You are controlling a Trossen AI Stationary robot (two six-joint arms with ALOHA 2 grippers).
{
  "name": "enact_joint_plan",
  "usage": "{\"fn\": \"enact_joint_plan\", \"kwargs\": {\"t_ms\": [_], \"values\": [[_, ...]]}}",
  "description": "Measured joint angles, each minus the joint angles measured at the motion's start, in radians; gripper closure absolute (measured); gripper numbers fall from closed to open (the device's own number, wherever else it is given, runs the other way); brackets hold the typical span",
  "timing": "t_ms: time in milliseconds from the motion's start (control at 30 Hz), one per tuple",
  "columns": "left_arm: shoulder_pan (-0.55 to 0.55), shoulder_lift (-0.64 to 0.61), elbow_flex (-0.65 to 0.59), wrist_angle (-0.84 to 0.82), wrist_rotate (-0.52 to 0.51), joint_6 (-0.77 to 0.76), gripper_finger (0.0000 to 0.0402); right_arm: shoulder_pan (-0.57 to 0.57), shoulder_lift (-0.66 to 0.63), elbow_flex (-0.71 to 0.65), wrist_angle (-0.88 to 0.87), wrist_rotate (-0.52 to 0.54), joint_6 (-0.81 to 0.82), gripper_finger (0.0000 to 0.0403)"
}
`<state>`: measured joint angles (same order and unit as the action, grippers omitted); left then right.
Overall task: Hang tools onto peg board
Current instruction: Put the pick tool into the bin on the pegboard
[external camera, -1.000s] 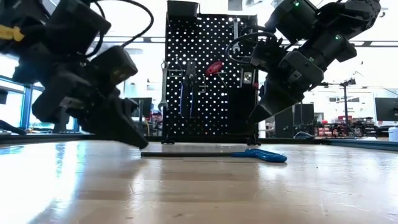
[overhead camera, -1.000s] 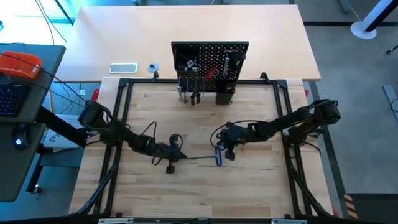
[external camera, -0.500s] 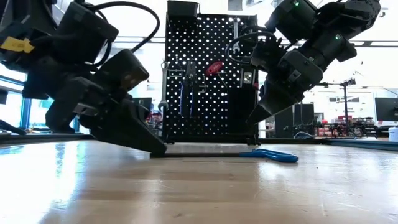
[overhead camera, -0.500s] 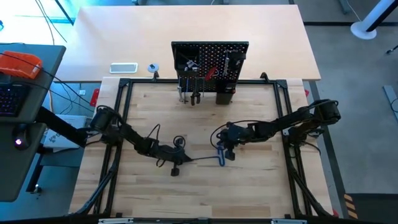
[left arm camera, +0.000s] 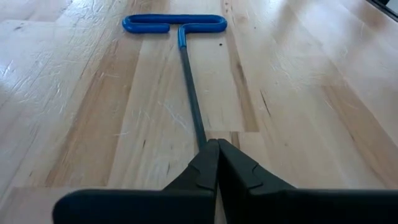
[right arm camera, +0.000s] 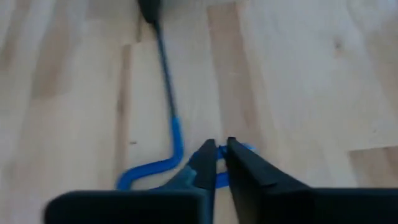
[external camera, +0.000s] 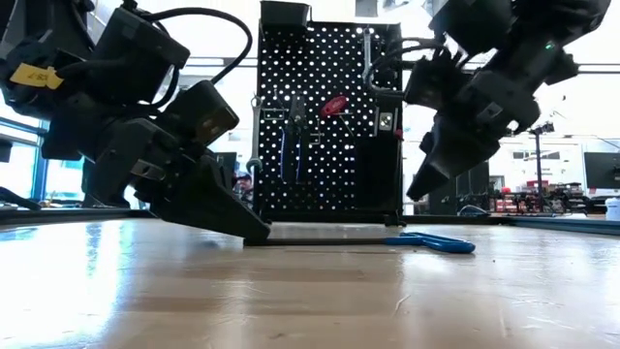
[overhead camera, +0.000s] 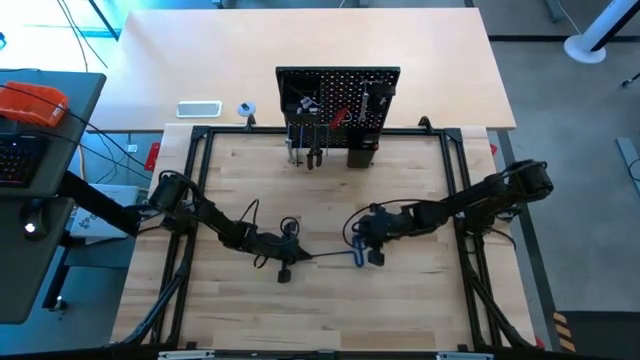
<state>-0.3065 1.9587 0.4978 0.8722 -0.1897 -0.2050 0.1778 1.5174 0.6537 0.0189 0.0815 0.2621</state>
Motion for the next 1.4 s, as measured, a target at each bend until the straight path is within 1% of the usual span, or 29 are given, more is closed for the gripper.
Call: {"fn": "enact_joint_plan", "kwargs": {"t_ms": [100,233,333,400,500,600,667,767,800,867,967,1067,1267,1400], "values": [[0.000,0.000,-0.001,0.000,0.001,0.000,0.0401,0.043,0.000,0.000,-0.001,0.019,0.083,0.0323],[0.000,0.000,-0.001,0.000,0.001,-0.001,0.0401,0.085,0.007,0.000,-0.044,-0.001,0.275,0.0245],[0.000,0.000,-0.001,0.000,0.001,-0.001,0.0401,0.111,0.007,-0.001,-0.094,-0.008,0.414,0.0214],[0.000,0.000,-0.001,0.000,0.002,-0.001,0.0401,0.129,0.007,-0.016,-0.067,-0.008,0.505,0.0208],[0.000,0.000,-0.001,0.000,0.003,-0.001,0.0401,0.135,0.007,-0.066,0.043,-0.027,0.660,0.0206],[0.000,0.000,-0.001,0.000,0.003,-0.001,0.0401,0.131,0.007,-0.119,0.135,-0.023,0.781,0.0206],[0.000,0.000,-0.001,0.001,0.003,0.000,0.0401,0.130,0.007,-0.161,0.188,-0.013,0.842,0.0206],[0.000,0.000,-0.001,0.002,0.001,0.006,0.0401,0.129,0.008,-0.221,0.356,0.003,0.920,0.0206],[0.000,0.000,-0.001,0.002,0.000,0.009,0.0401,0.126,0.007,-0.233,0.388,0.017,0.945,0.0206],[0.000,0.001,-0.001,0.003,0.000,0.023,0.0401,0.115,0.008,-0.245,0.373,0.036,0.992,0.0206],[0.004,0.001,0.000,0.003,-0.002,0.042,0.0401,0.101,0.042,-0.242,0.372,0.042,1.022,0.0206],[0.011,0.001,0.001,0.003,0.004,0.058,0.0401,0.083,0.104,-0.210,0.383,0.030,1.031,0.0206],[0.012,0.007,0.005,0.008,0.007,0.069,0.0401,0.047,0.211,-0.106,0.398,-0.028,0.959,0.0206],[0.013,0.031,0.028,0.016,0.006,0.070,0.0401,0.031,0.217,-0.088,0.421,-0.037,0.923,0.0206]]}}
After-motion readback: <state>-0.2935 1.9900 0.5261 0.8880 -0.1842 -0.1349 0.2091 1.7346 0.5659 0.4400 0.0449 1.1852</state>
